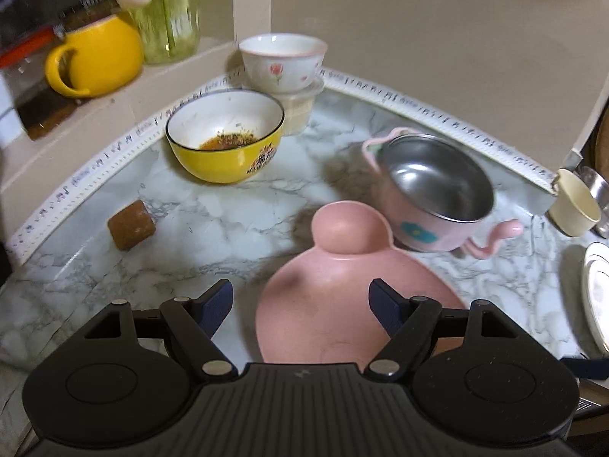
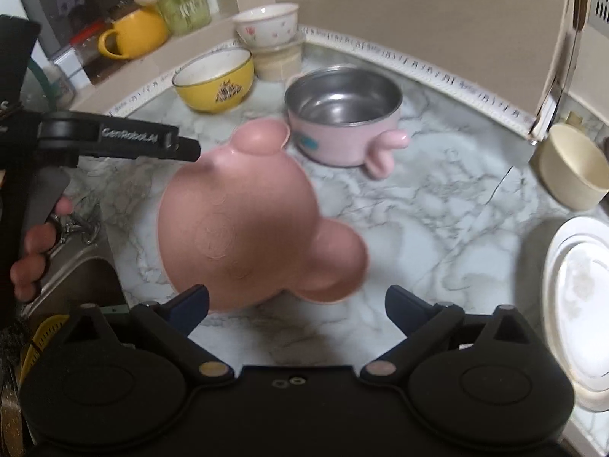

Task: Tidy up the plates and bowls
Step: 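Move both grippers toward the pink bear-shaped plate, then close both grippers on the rim of the pink bear-shaped plate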

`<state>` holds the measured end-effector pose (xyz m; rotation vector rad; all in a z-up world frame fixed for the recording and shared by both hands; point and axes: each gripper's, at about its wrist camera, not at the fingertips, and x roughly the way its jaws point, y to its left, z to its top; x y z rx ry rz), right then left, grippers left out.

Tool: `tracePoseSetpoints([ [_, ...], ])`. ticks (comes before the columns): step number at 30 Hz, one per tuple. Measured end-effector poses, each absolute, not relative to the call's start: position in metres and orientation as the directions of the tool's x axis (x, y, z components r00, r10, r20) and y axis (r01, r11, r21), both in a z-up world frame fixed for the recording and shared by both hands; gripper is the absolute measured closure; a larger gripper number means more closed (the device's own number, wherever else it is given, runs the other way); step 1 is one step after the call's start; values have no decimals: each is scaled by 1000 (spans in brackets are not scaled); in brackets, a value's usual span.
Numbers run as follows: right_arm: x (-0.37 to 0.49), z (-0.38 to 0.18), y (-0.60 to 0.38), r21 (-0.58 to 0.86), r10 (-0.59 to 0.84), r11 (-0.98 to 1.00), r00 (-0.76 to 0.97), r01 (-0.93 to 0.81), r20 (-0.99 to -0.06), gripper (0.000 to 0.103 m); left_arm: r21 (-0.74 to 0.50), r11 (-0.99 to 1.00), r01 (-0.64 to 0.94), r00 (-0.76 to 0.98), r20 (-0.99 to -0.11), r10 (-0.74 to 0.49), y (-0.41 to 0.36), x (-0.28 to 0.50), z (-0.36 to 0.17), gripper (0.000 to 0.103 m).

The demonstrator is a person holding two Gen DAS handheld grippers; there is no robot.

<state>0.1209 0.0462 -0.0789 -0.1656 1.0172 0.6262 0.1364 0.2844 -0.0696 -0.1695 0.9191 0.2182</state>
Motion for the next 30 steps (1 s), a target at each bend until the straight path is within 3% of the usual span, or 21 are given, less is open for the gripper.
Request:
tracePoseSetpoints([
  [15,138,-104,75,203,390,837,295,-508,-872,38,-84,967,-239,545,-836,62,309,172,-108,26],
  [17,140,-104,75,212,390,843,291,-494,-873,45,-88,968,-237,538,-841,55,311,175,-110,37],
  [18,141,-103,73,216,386,850,289,-480,-876,49,-90,967,-239,537,-842,55,313,175,-111,38],
  [30,139,-90,57,342,427,856,160,-387,-890,50,-114,964,-240,539,-841,35,320,175,-110,44],
])
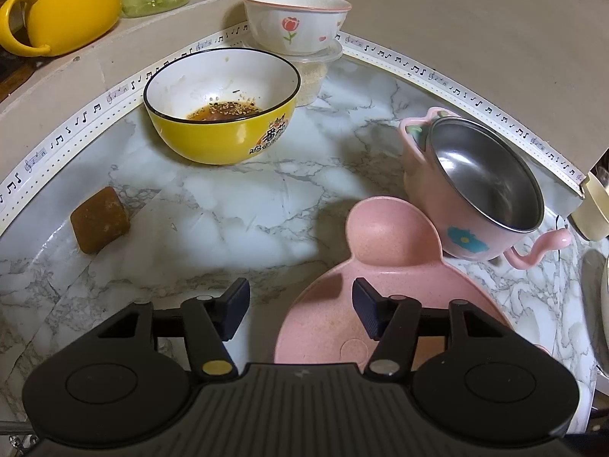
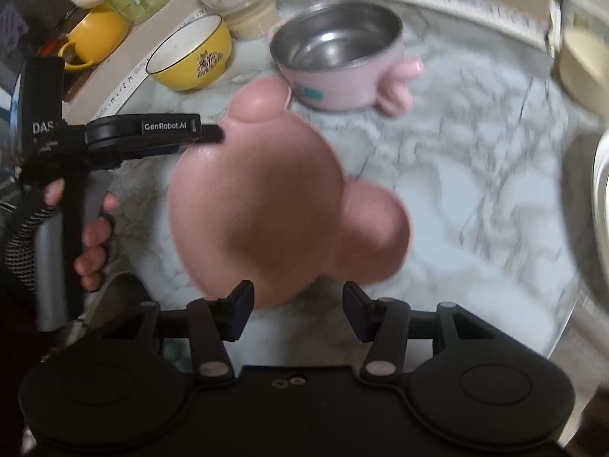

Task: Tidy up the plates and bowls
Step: 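Close both grippers on the rim of the pink bear-shaped plate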

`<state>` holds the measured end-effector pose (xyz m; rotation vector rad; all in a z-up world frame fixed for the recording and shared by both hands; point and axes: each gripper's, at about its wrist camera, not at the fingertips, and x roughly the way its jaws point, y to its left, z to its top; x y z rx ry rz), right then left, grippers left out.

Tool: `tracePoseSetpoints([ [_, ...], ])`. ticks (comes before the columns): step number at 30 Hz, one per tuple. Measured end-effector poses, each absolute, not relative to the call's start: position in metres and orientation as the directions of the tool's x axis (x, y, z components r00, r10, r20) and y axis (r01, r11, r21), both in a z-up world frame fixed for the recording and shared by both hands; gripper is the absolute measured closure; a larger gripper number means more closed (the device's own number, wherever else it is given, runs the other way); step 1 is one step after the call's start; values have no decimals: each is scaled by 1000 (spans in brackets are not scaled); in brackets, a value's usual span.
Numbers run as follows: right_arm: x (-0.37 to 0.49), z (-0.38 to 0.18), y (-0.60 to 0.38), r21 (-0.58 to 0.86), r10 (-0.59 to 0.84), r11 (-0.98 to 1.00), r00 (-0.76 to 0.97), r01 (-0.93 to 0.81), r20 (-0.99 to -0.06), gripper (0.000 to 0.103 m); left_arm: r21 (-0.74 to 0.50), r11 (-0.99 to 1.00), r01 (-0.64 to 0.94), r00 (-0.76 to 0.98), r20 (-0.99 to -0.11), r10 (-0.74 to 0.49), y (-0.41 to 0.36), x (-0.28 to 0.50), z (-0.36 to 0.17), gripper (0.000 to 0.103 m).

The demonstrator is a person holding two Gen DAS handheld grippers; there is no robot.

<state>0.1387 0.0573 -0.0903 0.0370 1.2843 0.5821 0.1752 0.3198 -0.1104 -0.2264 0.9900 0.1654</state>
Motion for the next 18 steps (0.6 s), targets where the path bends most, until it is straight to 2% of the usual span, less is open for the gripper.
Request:
tracePoseSetpoints([
  [3,140,-100,59,334,408,867,143,-370,-902,51,-111,963,-244,525,-850,35,320,177,-113,48],
  [8,148,-114,59,363,420,879,143,-308,-896,61,-143,959,-245,523,-853,7,322,176,-115,53],
  [9,149,-115,59,368,424,880,148,-302,-893,62,-146,958,-246,522,-853,5,322,176,-114,56],
  [11,151,-117,58,389,445,873,152,-294,-882,67,-155,955,-254,518,-855,-1,323,175,-114,70],
  [16,152,-119,57,400,458,867,160,-296,-875,85,-144,955,-260,514,-858,10,319,173,-114,77],
  [18,151,-117,57,395,458,865,166,-309,-873,86,-123,958,-259,512,-858,28,316,170,-114,82],
])
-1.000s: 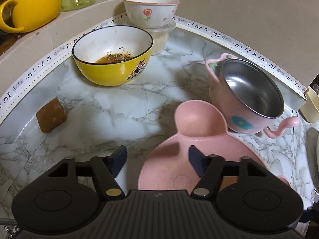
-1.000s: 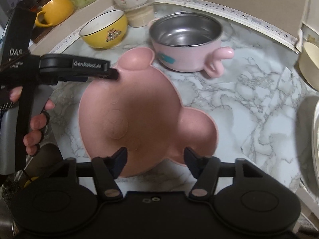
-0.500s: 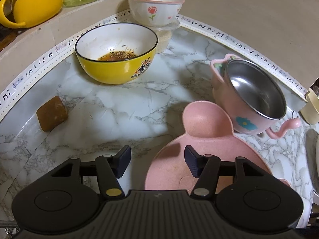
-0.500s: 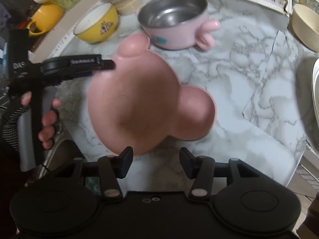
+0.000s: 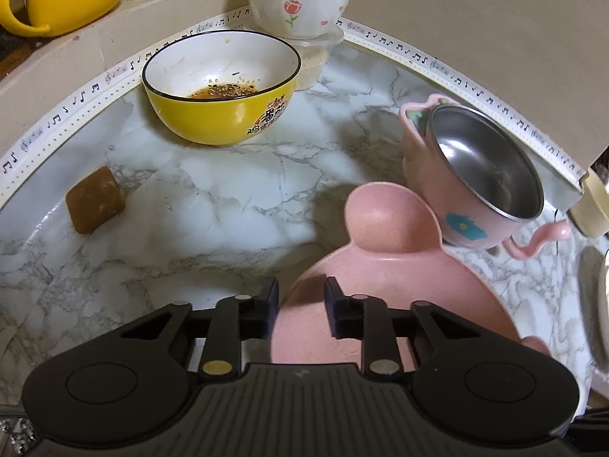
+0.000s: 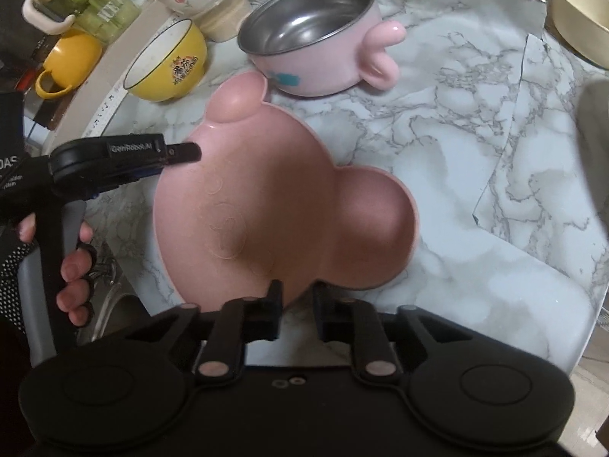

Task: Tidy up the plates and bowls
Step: 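Close both grippers on the rim of the pink bear-shaped plate, then lift the bear plate and lower it onto the floral plate stack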

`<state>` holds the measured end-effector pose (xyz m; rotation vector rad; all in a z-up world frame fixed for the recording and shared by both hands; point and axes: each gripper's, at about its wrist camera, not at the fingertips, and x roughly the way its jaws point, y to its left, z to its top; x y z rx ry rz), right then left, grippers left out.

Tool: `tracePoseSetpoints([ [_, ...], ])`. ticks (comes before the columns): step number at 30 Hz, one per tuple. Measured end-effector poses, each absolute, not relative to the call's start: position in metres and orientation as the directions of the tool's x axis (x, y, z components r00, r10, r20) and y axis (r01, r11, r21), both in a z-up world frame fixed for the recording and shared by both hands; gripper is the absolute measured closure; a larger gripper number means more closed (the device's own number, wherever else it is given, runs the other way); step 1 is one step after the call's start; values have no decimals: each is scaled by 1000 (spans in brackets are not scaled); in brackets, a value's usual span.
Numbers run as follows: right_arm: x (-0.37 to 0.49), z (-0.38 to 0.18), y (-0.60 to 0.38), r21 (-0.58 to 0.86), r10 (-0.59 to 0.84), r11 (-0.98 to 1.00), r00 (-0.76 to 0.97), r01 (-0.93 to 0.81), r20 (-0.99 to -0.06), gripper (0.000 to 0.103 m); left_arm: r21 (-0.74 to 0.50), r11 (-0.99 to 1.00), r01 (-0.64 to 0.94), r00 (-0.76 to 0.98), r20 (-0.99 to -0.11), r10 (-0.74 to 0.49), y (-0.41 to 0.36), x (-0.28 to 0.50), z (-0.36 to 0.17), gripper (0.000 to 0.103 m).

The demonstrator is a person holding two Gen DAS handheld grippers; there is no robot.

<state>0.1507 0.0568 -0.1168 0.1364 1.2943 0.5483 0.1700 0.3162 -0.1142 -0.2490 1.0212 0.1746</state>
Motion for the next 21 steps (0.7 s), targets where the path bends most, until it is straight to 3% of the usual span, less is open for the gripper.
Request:
tracePoseSetpoints([
  [10,141,-112,31,365,455,849,174,-383,-873,89,-165,939,-302,512,-859,14,300,130,-111,89],
  [21,136,-93,-40,346,478,817,206,-461,-854,91,-212,935,-283,570,-822,-14,234,91,-88,89],
])
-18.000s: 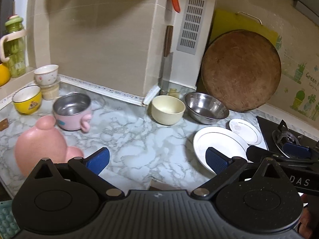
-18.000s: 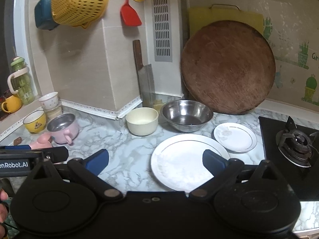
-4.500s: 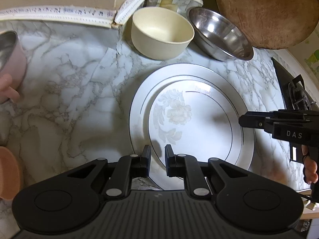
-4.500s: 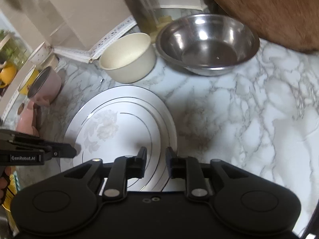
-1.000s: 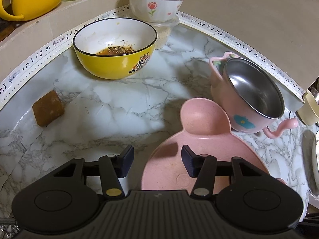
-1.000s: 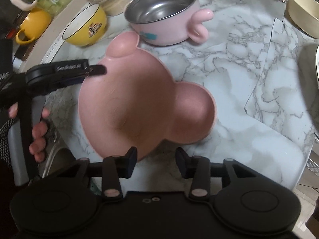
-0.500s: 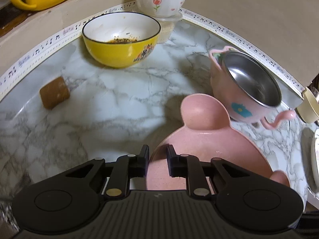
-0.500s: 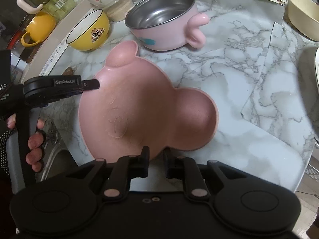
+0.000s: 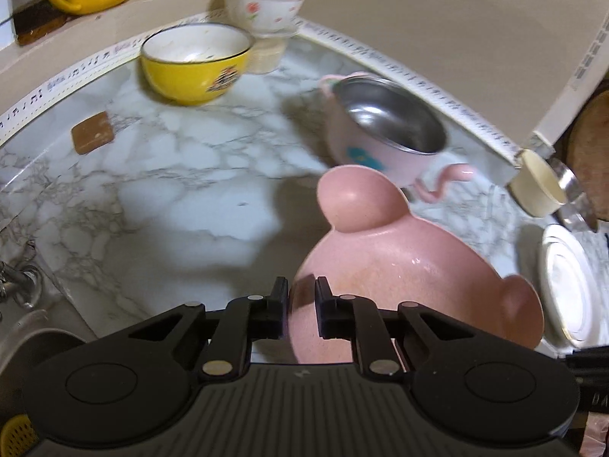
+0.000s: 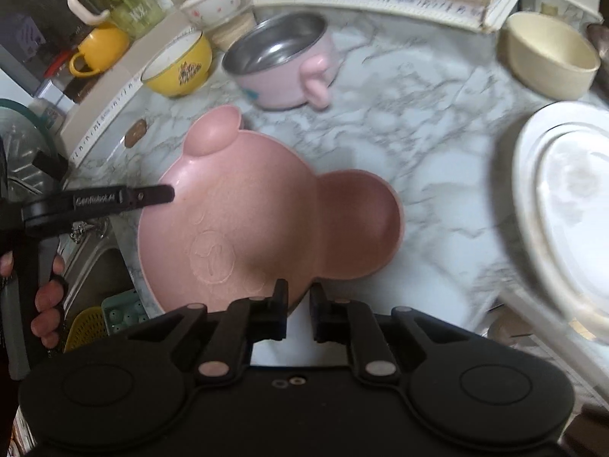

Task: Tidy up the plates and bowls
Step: 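Lift the bear plate and lower it onto the floral plate stack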

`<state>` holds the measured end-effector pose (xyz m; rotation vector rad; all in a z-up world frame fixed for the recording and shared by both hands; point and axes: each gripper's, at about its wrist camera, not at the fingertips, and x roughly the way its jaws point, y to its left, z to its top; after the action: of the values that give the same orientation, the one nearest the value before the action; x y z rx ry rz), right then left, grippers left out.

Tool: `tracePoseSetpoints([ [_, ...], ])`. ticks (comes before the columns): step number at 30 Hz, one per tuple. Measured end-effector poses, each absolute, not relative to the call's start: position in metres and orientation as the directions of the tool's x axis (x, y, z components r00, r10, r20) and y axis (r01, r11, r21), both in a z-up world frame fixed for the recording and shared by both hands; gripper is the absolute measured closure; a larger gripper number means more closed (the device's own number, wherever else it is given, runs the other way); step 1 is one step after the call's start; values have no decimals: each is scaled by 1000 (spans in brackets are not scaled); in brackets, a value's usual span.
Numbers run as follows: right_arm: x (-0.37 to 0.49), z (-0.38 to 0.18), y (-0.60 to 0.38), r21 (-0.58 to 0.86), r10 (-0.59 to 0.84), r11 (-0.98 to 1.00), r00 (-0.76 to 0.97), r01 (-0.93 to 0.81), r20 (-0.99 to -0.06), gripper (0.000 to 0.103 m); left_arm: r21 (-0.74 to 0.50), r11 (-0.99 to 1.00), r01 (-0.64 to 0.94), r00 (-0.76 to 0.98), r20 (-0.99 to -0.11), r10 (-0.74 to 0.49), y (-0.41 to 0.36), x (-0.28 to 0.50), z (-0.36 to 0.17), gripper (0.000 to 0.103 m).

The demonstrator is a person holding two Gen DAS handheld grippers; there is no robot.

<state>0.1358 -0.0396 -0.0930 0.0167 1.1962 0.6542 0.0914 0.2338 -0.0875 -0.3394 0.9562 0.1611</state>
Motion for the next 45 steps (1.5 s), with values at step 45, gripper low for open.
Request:
tracePoseSetpoints([
  [45,268,-74,-310,299,418,895,386,-331,-822,97,-245,969,-29,570,-801,-185,-32,189,-83,89],
])
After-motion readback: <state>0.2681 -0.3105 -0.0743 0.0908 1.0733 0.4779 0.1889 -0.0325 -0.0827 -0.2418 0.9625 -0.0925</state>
